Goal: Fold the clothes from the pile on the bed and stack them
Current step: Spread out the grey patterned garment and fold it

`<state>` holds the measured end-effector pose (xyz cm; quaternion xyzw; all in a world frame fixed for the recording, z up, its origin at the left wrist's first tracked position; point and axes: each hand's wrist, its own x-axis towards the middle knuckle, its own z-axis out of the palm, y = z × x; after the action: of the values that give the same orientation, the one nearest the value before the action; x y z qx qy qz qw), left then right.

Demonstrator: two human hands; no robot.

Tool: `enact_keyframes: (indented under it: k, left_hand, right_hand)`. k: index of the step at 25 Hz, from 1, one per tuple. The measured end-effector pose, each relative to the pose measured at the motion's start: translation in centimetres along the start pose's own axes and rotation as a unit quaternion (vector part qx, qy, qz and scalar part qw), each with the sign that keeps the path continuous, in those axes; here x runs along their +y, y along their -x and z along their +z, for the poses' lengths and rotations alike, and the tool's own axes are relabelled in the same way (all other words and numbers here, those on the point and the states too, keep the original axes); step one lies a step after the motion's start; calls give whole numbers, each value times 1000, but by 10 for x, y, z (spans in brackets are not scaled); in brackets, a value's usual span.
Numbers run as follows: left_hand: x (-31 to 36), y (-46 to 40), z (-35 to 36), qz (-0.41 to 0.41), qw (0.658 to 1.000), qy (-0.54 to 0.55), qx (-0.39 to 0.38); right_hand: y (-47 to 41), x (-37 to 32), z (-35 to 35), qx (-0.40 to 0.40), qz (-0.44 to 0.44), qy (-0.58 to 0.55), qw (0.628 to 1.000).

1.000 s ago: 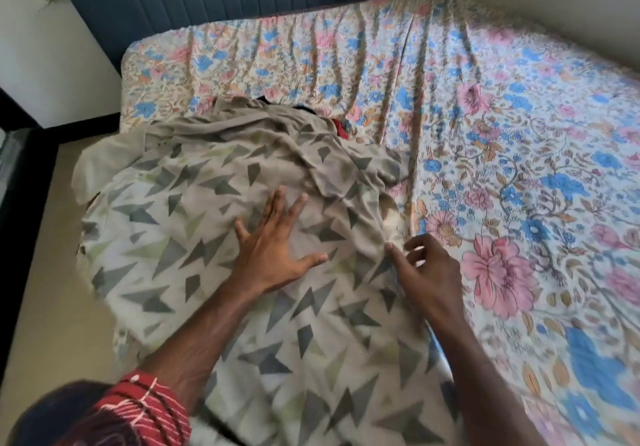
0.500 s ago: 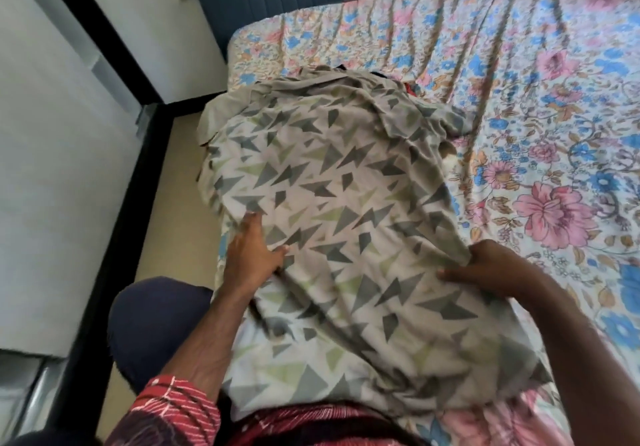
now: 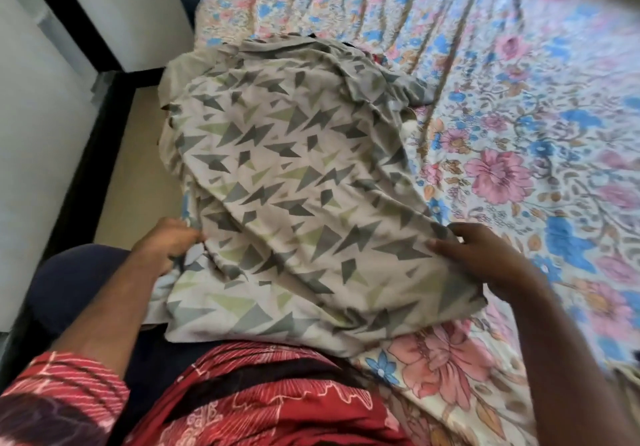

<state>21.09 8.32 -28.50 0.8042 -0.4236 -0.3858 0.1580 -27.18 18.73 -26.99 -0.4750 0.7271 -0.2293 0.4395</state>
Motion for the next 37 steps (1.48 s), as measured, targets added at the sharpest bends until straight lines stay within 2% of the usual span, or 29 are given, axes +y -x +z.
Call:
enact_keyframes:
  k: [2, 5, 8, 10, 13, 16, 19, 22, 24, 25, 26, 29, 31, 32, 34, 35, 37]
  left_hand:
    - [1, -1, 1, 22, 997, -73, -1]
    - [-2, -11, -4, 27, 996, -80, -26]
    - [-5, -19, -6, 29, 999, 6, -24]
    - [-4, -26, -3, 42, 996, 82, -13]
    - [6, -27, 5, 15, 976, 215, -43]
    - [-4, -53, 3, 0, 949, 314, -32]
    - [-7, -67, 1, -18, 932, 362, 2]
    - [-6, -76, 6, -12, 927, 374, 36]
    - [-6, -81, 6, -6, 919, 390, 57]
    - [-8, -82, 6, -3, 916, 397, 59]
    - [-9, -83, 6, 0, 912, 406, 56]
    - [-14, -82, 4, 2, 909, 416, 37]
    - [-13, -85, 2, 3, 902, 430, 46]
    - [-8, -88, -1, 10, 896, 441, 60]
    - [5, -97, -11, 45, 881, 465, 77]
    - [15, -103, -19, 68, 872, 479, 78]
    - [37, -122, -33, 104, 864, 486, 81]
  right_hand:
    - [9, 8, 5, 80, 4, 75, 994]
    - [25, 6, 6, 104, 36, 195, 975]
    - [30, -6, 8, 134, 38, 276, 951]
    - [23, -23, 13, 161, 0, 292, 943]
    - [-8, -65, 35, 190, -84, 320, 924]
    - [-51, -139, 85, 148, -212, 341, 904]
    - [-92, -231, 152, 103, -346, 370, 856]
    - [-120, -317, 230, 76, -464, 413, 780]
    - [-135, -356, 284, 53, -496, 470, 728]
    - [-143, -370, 307, 49, -491, 498, 713]
    - [-153, -382, 326, 53, -468, 517, 715]
    - [-181, -403, 349, 105, -364, 473, 796]
    - [-200, -408, 348, 125, -341, 421, 831]
    - [-208, -408, 343, 122, -339, 363, 859]
    - [-226, -398, 330, 96, -318, 171, 928]
    - [-235, -390, 322, 91, -300, 65, 947]
    - [-250, -370, 306, 85, -246, -120, 958]
